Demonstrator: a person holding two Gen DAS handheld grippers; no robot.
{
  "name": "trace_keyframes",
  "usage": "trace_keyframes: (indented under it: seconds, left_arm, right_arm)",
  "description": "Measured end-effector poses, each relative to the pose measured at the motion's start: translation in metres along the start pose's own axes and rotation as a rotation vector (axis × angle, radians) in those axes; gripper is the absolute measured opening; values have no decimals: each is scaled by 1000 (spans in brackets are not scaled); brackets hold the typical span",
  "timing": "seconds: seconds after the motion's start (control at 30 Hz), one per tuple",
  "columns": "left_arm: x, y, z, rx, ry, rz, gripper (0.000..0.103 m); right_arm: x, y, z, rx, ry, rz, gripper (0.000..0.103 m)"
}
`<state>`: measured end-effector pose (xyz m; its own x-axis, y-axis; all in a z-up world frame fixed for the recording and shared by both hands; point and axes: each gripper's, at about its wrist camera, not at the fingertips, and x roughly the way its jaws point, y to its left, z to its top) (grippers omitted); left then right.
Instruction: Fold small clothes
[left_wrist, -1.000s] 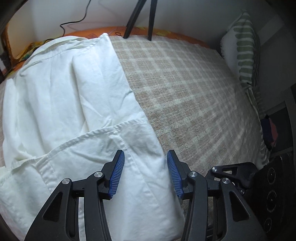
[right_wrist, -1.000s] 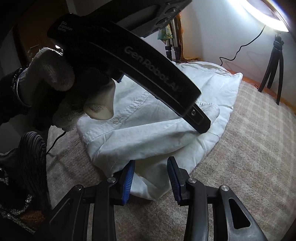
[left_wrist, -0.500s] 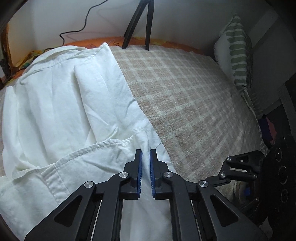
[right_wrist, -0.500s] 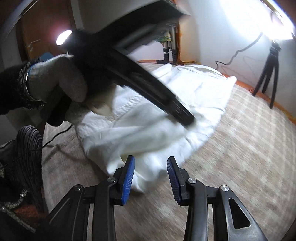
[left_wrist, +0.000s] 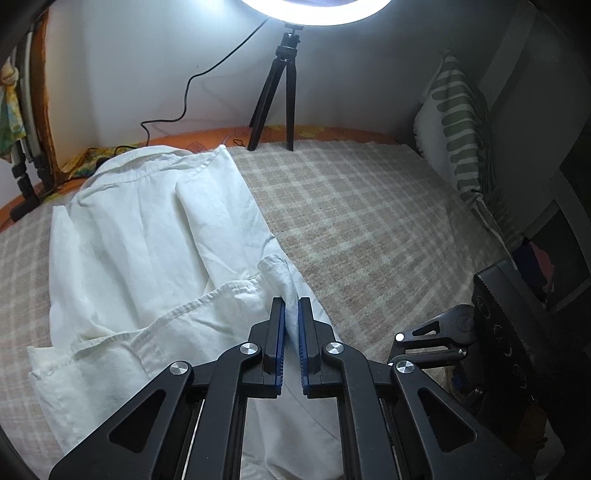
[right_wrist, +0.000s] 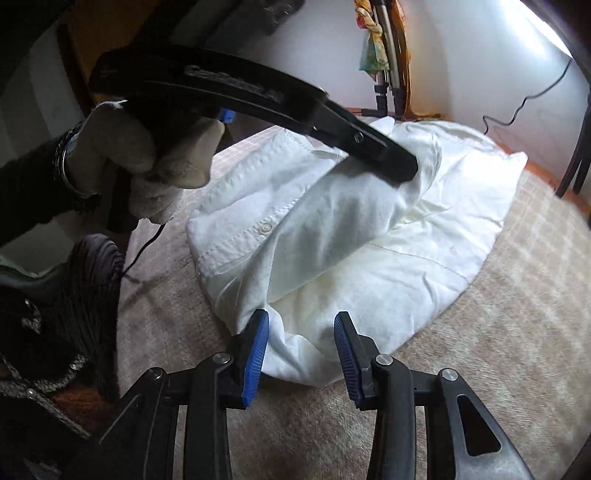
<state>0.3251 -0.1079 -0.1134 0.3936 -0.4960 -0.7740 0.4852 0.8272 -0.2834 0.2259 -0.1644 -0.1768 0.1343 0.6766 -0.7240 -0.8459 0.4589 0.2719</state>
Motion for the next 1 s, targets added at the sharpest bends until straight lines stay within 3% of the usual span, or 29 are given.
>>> trace_keyframes:
  seconds: [0.13,0.27,0.4,0.47,0.57,0.7,0.83,0.93,1.0]
  left_arm:
    - [4,-3,-1,11,-3,12,5]
    - [23,-7,1,6,3,10,5]
    - [56,-12,4,-9,76,-32,6]
    - [57,-12,5,-34,94,-73,16]
    - [35,-12,9,-31,64,-111,16]
    - [-15,0,11,-24,-19,-99,16]
    - [-67,30,-8,-27,-91,-44,17]
    - [-95,65,-38,-64,-114,20,17]
    - [-100,81,-59,-42,-103,65,17]
  right_arm:
    - [3,-3,-8,27,57,16,16]
    - [-7,5,-17,34,68,4,13]
    - [-17,12,-25,26,88,-8,11]
    - [-25,16,-30,31,80,-34,12]
    - [-46,16,-30,88,-11,-71,22]
    - [-61,28,-10,95,-133,-141,28]
    - [-44,40,25,48,-165,-177,31]
    - [-19,40,38,37,-128,-266,31]
    - [-7,32,41,57,-95,-269,32]
